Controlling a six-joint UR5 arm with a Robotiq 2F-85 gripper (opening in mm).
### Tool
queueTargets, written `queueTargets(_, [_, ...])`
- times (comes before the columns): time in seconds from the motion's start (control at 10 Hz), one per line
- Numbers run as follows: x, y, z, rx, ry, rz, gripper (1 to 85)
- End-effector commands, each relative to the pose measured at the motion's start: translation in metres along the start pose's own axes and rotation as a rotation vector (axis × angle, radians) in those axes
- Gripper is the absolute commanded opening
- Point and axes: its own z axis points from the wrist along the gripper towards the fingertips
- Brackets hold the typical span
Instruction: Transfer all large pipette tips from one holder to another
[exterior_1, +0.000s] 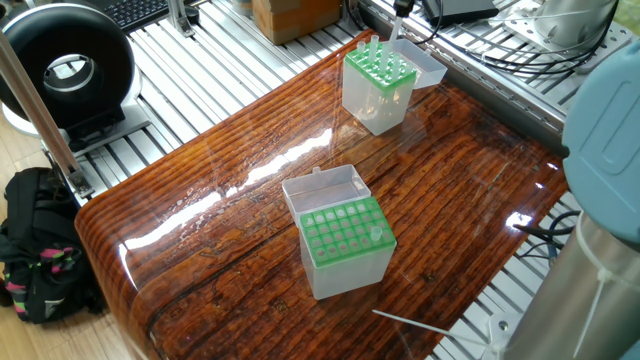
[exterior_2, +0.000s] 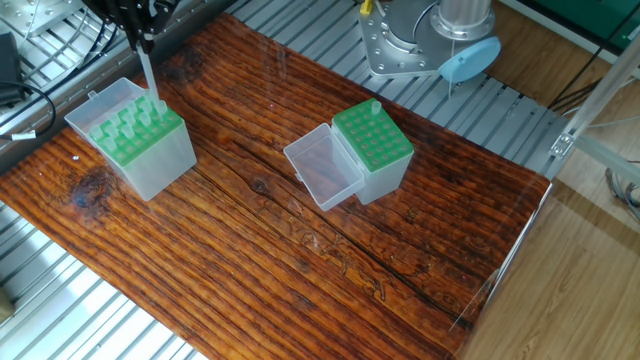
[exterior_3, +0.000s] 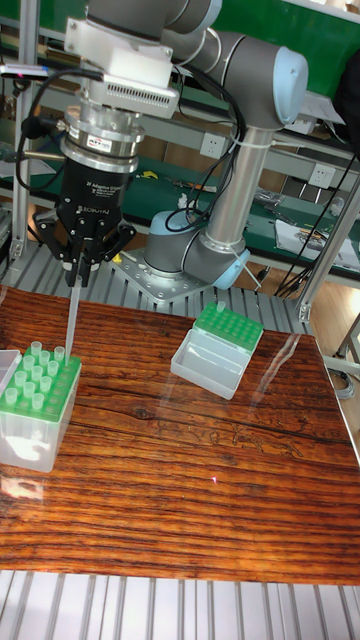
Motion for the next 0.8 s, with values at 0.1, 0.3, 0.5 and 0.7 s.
queueTargets(0.1, [-0.0033,0.0028,0.0001,-0.013,-0.013,0.001,1.0])
queueTargets(0.3, [-0.0028,0.0011,0.0005,-0.008,-0.01,0.004,1.0])
queueTargets(0.5, [-0.0033,0.0003,0.0015,-0.006,-0.009,0.004,1.0])
queueTargets(0.7, [-0.0042,0.0003,0.0032,-0.008,-0.009,0.001,1.0])
